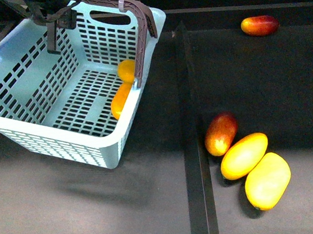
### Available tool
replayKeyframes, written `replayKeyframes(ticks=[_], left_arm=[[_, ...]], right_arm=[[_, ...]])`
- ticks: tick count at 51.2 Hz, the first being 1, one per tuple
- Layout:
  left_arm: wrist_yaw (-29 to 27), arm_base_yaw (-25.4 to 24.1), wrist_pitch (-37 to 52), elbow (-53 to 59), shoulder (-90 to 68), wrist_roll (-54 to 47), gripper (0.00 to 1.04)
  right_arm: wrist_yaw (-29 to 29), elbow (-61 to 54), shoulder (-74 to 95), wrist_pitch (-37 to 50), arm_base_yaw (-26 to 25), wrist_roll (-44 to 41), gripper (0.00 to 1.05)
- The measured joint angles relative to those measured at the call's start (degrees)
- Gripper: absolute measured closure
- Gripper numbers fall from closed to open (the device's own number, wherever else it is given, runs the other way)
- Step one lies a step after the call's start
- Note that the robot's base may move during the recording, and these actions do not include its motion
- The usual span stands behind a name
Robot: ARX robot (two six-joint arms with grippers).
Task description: Pick lemon and mango into basket
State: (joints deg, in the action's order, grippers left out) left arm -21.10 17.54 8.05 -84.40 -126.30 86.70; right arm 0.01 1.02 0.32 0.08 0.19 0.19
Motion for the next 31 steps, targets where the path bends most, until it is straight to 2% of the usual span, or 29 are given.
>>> replayKeyframes(ticks=[6,11,19,26,31], left_arm=[[-2.0,0.8,0.0,3.1,2.8,1.2,0.56],[-7.3,1.5,-0.6,8.6,9.4,4.0,0.33],[-13.7,3.2,-6.3,15.9,19.7,6.2,0.06],[-18.1,7.1,-15.6,16.7,26.6,7.6,0.07],[-21.1,11.0,-20.2,12.7,27.7,7.5,0.07]], right_arm=[[0.0,0.0,0.0,0.0,0.0,0.0,0.09],[0.0,0.0,0.0,0.0,0.0,0.0,0.09],[0.0,0.0,0.0,0.0,0.0,0.0,0.09],[0.0,0.0,0.0,0.0,0.0,0.0,0.09],[0.0,0.0,0.0,0.0,0.0,0.0,0.09]])
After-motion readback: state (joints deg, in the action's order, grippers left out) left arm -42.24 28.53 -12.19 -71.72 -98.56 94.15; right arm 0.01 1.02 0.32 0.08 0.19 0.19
